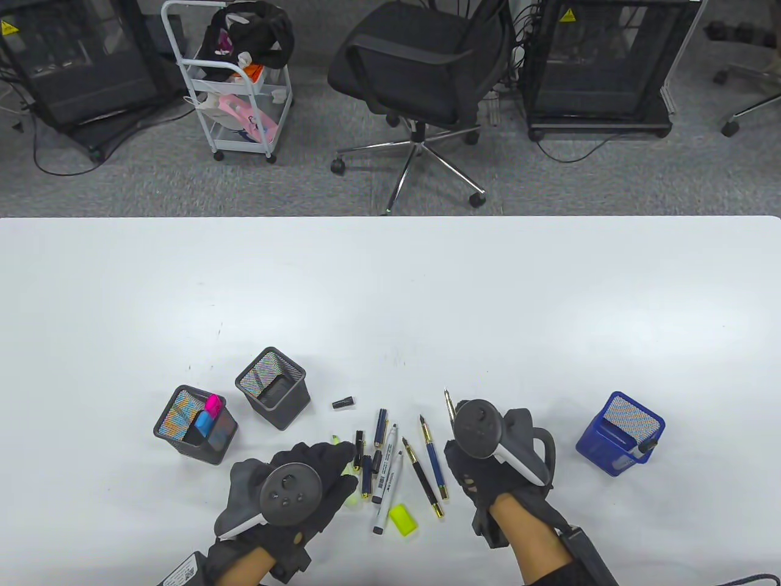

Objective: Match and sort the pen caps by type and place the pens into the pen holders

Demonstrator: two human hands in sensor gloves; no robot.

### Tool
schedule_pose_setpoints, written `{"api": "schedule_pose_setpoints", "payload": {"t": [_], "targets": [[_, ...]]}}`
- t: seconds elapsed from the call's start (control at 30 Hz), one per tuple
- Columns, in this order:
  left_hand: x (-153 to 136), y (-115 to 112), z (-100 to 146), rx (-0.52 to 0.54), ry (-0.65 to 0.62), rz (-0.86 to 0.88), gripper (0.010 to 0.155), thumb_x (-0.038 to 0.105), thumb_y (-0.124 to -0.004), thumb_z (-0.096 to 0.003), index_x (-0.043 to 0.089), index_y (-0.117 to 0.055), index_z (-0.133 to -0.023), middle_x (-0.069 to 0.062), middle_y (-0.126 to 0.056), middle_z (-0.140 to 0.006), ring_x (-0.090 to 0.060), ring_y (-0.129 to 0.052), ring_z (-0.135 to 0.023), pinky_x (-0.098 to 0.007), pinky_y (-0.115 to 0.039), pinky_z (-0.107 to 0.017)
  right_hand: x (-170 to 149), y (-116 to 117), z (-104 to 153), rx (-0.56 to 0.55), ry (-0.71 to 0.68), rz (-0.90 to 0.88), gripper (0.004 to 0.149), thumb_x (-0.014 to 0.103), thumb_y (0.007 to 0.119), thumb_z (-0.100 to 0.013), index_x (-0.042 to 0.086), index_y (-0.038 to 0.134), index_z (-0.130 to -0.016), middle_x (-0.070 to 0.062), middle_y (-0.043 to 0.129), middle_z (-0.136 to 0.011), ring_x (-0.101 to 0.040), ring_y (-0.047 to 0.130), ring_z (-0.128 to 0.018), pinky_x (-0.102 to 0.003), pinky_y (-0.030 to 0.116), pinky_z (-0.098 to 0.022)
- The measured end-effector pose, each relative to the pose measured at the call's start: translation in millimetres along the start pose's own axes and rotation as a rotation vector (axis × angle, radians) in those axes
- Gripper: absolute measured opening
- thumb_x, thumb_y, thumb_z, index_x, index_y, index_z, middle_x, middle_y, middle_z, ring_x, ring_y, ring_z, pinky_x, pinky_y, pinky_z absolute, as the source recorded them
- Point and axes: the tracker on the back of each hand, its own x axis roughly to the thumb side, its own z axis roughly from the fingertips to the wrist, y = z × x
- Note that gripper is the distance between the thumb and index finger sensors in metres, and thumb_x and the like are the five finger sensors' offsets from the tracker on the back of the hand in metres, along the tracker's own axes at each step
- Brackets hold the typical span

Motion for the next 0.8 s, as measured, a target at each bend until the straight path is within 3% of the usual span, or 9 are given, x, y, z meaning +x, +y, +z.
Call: {"api": "schedule_pose_setpoints", "payload": {"t": [0.13,0.27,0.5,0.67,0.8], "targets": [[-1,0,-1,0.000,0.005,0.003,0.059,0.045,-0.073,-0.0482,0.015,-0.075,-0.099,-0.019,-0.090,-0.091,-0.038,-0.097,-0.065,-0.069,-0.074,-0.053,2,-9,13,-0.055,-0.100,-0.094,0.072,0.031,0.083,-0.047,-0.002,0.044,-0.098,-0.024,0.082,-0.080,-0.029,0.109,-0.049,-0.039,0.095,-0.034],[-3,-2,-3,-0.005,0.028,0.005,0.060,0.045,-0.074,-0.0481,0.014,-0.074,-0.099,-0.021,-0.090,-0.091,-0.039,-0.098,-0.065,-0.069,-0.074,-0.053,6,-3,24,-0.129,-0.200,-0.126,0.078,0.027,0.087,-0.045,-0.001,0.039,-0.100,-0.025,0.076,-0.086,-0.032,0.103,-0.059,-0.043,0.090,-0.041],[-2,-2,-8,0.018,0.077,0.008,0.068,0.041,-0.084,-0.0458,0.007,-0.068,-0.103,-0.022,-0.093,-0.091,-0.038,-0.103,-0.062,-0.067,-0.078,-0.051,9,-3,30,-0.154,-0.252,-0.166,0.080,0.024,0.089,-0.044,0.000,0.039,-0.101,-0.025,0.074,-0.088,-0.033,0.100,-0.063,-0.045,0.087,-0.045],[8,4,-33,-0.010,0.138,-0.056,0.068,0.038,-0.091,-0.0435,0.005,-0.072,-0.100,-0.021,-0.097,-0.087,-0.035,-0.106,-0.055,-0.064,-0.082,-0.047,3,-10,32,-0.203,-0.246,-0.200,0.079,0.024,0.089,-0.044,0.000,0.040,-0.101,-0.025,0.075,-0.088,-0.032,0.100,-0.063,-0.046,0.087,-0.045],[12,1,-71,-0.094,0.233,-0.163,0.065,0.036,-0.094,-0.0421,0.006,-0.076,-0.098,-0.019,-0.101,-0.083,-0.031,-0.108,-0.048,-0.061,-0.085,-0.043,-7,-15,34,-0.233,-0.214,-0.251,0.079,0.025,0.089,-0.044,0.001,0.040,-0.101,-0.025,0.075,-0.087,-0.032,0.100,-0.063,-0.046,0.087,-0.046]]}}
